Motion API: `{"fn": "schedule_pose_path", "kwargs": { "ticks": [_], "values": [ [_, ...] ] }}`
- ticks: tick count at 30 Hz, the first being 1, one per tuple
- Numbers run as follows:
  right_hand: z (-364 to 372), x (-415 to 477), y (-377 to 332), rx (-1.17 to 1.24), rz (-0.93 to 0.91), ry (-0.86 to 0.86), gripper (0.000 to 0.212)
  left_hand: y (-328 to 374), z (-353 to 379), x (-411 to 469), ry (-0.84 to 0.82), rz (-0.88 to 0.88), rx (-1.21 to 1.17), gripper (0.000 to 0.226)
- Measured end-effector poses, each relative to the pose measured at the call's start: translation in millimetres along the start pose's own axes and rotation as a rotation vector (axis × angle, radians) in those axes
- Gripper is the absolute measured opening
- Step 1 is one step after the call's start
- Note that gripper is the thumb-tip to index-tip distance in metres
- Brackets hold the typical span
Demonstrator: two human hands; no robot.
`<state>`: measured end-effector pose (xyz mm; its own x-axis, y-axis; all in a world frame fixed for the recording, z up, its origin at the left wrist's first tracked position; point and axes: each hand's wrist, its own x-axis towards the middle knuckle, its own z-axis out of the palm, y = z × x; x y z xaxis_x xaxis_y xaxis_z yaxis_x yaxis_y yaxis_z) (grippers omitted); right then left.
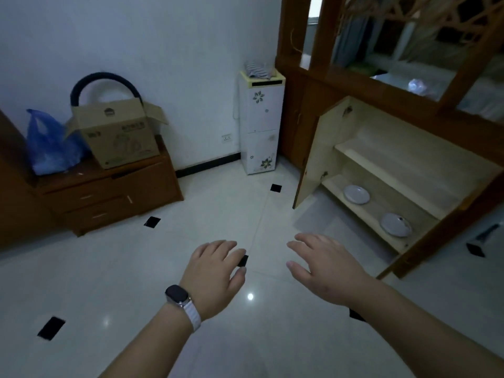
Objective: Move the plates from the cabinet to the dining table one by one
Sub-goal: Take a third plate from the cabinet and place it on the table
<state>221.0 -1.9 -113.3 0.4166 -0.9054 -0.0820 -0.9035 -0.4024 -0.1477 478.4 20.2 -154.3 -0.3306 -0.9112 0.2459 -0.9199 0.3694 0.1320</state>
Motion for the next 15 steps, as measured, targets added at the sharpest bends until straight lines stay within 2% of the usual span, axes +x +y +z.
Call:
{"fn": "schedule_pose_path", "kwargs": {
  "ticks": [10,15],
  "values": [
    [-6.9,40.9,83.4,0.085,0.219,0.044,0.055,7.3,43.3,130.7,0.02,0.212,-0.109,0.039],
    [-6.9,70.8,153.1,0.104,0.279,0.074,0.071,23.8,71.4,203.8,-0.018,0.294,-0.107,0.039]
  ]
}}
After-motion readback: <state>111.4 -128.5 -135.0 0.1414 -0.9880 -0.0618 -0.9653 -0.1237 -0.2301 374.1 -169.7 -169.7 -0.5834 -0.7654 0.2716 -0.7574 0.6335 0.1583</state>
